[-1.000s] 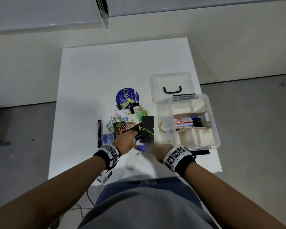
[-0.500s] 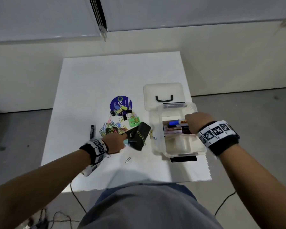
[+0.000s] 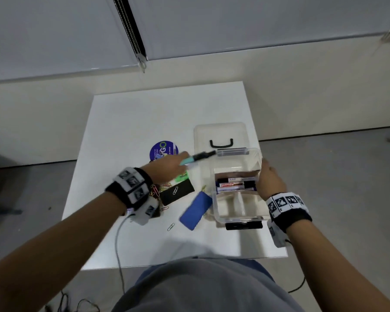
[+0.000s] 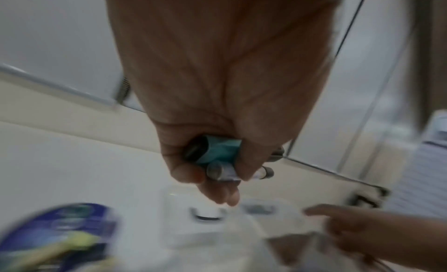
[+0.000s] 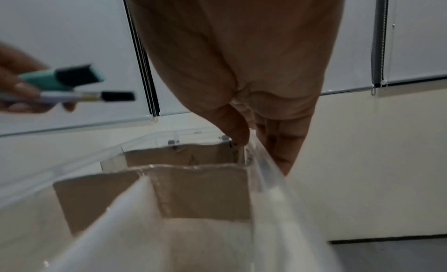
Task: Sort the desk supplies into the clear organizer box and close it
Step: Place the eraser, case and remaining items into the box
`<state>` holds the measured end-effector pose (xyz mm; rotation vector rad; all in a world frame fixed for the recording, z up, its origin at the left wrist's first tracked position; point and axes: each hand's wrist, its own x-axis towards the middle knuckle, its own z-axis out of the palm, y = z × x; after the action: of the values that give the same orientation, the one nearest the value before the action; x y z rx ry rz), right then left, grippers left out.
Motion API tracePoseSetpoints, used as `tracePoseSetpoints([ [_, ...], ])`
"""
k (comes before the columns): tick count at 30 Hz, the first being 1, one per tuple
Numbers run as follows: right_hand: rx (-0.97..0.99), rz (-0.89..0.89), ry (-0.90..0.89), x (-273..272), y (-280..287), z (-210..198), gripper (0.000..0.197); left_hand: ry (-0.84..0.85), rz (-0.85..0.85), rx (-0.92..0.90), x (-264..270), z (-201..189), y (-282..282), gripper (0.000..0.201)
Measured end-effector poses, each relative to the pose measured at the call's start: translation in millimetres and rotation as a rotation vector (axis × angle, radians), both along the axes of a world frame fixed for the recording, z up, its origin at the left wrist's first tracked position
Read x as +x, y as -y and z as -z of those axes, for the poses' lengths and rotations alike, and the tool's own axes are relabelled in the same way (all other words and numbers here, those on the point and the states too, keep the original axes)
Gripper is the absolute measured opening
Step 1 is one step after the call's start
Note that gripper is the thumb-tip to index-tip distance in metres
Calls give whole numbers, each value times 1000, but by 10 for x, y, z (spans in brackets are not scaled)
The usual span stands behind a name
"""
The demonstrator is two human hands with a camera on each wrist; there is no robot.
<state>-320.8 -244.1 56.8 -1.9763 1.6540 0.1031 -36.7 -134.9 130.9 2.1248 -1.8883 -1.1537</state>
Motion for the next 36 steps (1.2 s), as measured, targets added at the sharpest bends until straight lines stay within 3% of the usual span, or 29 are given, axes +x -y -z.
tracePoseSetpoints([
  [4,-43,-52,43,-60,16,53,62,101,210,15,-864,297,394,21],
  [8,1,-78,54,-101,49,24,75,278,326,-6,-1345,614,639,37],
  [12,47,-65,72,-112,44,36,76,182,303,-210,-1371,711,551,65],
  [14,7,-8,107,-102,23,27,69,75,229,-333,-1196,726,423,56],
  [17,-342,-66,214,2,-124,-37,61,11,-56,-384,-668,889,140,34],
  [19,-374,-203,307,235,-327,-156,56,75,-220,-290,-276,1097,-82,31],
  [21,-258,-392,338,563,-593,-238,53,218,-256,-106,-26,1307,-273,38],
  [23,-136,-586,259,918,-874,-240,48,348,-177,51,51,1482,-413,53],
  [25,0,-737,83,1232,-1163,-116,40,409,-124,88,56,1601,-508,61],
  [27,77,-787,-150,1414,-1440,70,38,436,-130,73,65,1653,-555,63],
  [29,124,-730,-255,1503,-1572,206,47,396,-179,46,99,1622,-575,65],
  [32,100,-784,-432,1553,-1609,484,47,360,-208,21,216,1561,-651,65],
  [36,-49,-852,-457,1461,-1531,768,46,276,-238,20,347,1578,-749,65],
])
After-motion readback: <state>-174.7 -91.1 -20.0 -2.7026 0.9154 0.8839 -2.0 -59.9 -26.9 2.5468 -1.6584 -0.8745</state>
